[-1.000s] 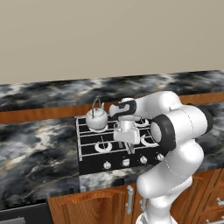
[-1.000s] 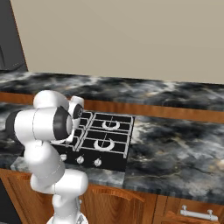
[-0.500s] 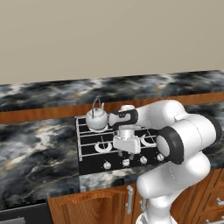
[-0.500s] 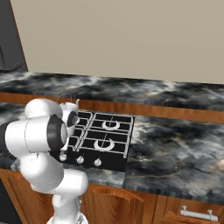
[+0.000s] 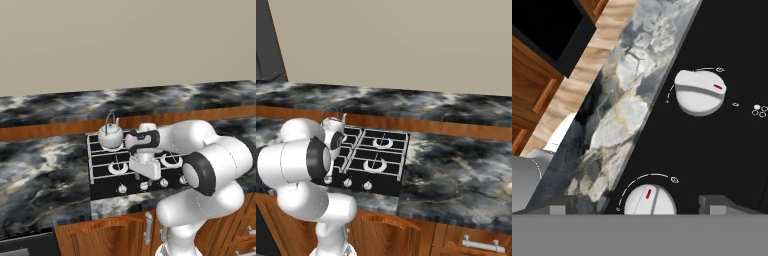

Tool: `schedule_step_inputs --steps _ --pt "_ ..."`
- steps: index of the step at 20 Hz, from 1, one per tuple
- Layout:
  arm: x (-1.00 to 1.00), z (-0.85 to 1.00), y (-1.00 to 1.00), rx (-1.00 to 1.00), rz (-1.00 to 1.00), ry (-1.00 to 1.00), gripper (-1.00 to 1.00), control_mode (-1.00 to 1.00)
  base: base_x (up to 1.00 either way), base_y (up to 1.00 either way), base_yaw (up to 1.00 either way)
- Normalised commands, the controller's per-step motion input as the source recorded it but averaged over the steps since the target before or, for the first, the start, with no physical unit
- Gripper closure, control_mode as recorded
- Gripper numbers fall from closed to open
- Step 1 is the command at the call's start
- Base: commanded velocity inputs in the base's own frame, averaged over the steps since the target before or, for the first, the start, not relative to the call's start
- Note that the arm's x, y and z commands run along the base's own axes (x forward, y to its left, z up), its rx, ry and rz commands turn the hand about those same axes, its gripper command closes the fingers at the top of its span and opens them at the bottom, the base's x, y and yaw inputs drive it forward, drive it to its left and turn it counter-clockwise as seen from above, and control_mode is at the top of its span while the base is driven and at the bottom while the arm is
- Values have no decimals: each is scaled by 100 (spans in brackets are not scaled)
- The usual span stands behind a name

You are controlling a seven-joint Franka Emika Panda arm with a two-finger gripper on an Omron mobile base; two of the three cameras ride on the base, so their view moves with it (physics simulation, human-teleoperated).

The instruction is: Turn off the rear left burner of the stove.

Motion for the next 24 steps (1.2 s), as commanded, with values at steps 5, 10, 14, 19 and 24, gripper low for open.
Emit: schedule_step_inputs --steps 5,10,14,19,24 --pt "-5 -40 0 -2 5 0 -100 -100 0 0 0" --pt "-2 -42 0 -3 5 0 -100 -100 0 0 0" --pt "8 -28 0 -3 1 0 -100 -100 0 0 0" --pt "0 -54 0 -3 0 0 -100 -100 0 0 0" --pt "8 -52 0 -1 0 0 -100 -100 0 0 0"
